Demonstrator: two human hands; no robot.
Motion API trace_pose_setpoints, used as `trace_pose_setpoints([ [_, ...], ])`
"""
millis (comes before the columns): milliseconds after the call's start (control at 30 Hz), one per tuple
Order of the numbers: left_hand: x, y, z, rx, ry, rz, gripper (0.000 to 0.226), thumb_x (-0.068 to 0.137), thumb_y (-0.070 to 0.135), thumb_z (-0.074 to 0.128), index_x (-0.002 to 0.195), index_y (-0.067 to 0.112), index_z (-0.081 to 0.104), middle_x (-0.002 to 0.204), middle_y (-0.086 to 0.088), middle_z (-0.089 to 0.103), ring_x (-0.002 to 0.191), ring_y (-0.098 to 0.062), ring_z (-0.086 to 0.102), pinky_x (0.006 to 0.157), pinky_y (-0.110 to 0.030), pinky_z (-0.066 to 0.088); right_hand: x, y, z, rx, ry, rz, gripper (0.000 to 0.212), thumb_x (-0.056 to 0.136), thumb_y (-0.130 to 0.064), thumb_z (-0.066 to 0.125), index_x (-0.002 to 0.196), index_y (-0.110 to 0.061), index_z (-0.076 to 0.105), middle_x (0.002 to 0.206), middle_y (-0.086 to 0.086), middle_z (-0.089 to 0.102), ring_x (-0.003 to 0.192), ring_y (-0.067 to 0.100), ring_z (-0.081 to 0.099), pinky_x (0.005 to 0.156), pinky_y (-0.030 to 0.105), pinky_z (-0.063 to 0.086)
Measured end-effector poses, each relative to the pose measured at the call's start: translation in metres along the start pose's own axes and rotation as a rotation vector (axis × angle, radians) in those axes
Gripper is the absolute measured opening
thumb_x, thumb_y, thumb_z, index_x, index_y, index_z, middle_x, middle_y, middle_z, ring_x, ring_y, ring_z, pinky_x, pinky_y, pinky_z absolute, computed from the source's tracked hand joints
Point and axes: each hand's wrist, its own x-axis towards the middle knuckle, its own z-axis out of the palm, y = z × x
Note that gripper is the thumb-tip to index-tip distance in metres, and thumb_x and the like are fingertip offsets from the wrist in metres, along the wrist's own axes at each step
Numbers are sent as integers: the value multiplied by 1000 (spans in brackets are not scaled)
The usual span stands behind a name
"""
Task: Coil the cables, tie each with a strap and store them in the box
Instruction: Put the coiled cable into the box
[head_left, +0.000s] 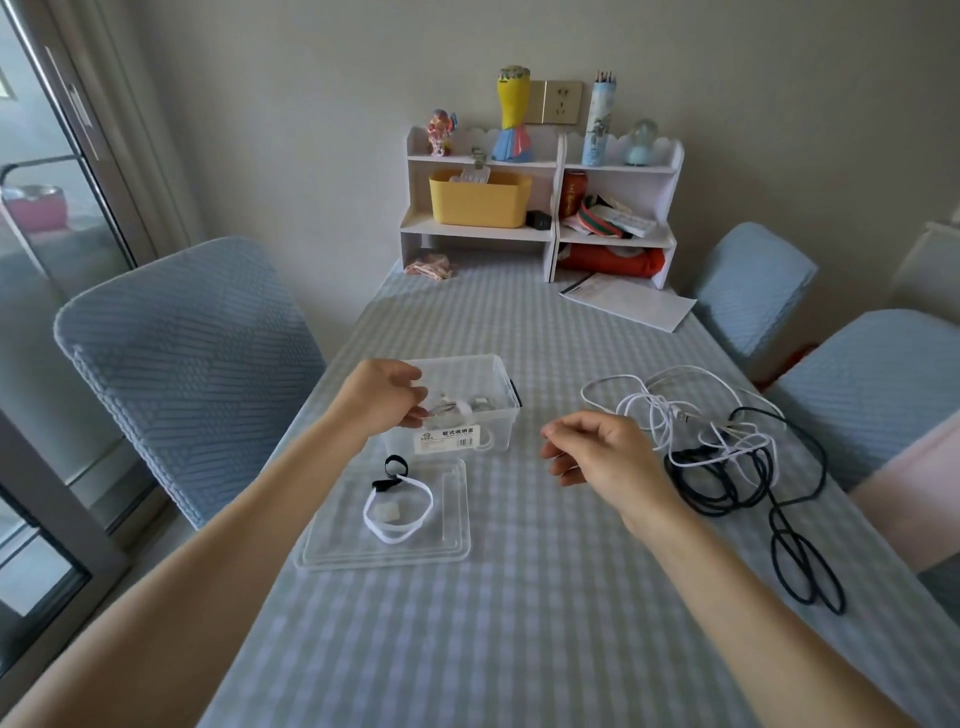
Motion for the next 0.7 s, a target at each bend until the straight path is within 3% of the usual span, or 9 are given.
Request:
trace_pose_setpoints([
  [67, -4, 3, 4, 127, 70, 107, 25, 94, 6, 64, 119, 10, 67, 112, -4, 69, 74, -18, 72, 73, -30, 61, 0, 2, -4, -15, 1, 3, 11, 93, -9, 66, 85, -5, 71, 70, 3, 71, 56, 11, 63, 54, 24, 54],
  [133, -17, 5, 6, 174, 129, 242, 16, 93, 12, 65, 105, 21, 72, 103, 7, 72, 74, -14, 72, 75, -32, 59, -1, 4, -9, -38, -2, 3, 9, 93, -8, 66, 87, -5, 71, 71, 3, 72, 56, 11, 62, 54, 22, 52],
  [267, -52, 7, 21, 178, -45, 366, 20, 91, 13, 67, 87, 33, 71, 81, 12, 74, 70, -8, 69, 67, -28, 54, -7, 8, -24, -105, 14, -1, 6, 91, -11, 69, 86, -10, 71, 74, 3, 73, 57, 10, 62, 55, 21, 51],
  [400, -80, 7, 47, 204, -209, 385, 14, 91, 15, 68, 87, 27, 75, 81, 10, 74, 73, -10, 70, 76, -30, 57, -22, 20, -51, -166, 61, 1, 6, 90, -13, 70, 85, -14, 72, 77, 5, 74, 59, 9, 64, 57, 21, 51],
  [533, -95, 9, 82, 229, -343, 413, 9, 93, 16, 67, 95, 19, 75, 83, 7, 75, 73, -7, 70, 70, -18, 54, -43, 35, -87, -226, 139, 14, 10, 89, -13, 70, 82, -19, 72, 74, 2, 74, 57, 7, 65, 58, 23, 50],
  [700, -89, 12, 86, 202, -329, 411, 12, 93, 13, 66, 93, 21, 74, 83, 9, 75, 75, -8, 71, 76, -24, 56, -47, 37, -101, -212, 152, 1, 16, 89, -9, 70, 78, -21, 71, 69, 0, 72, 54, 6, 63, 55, 22, 48],
])
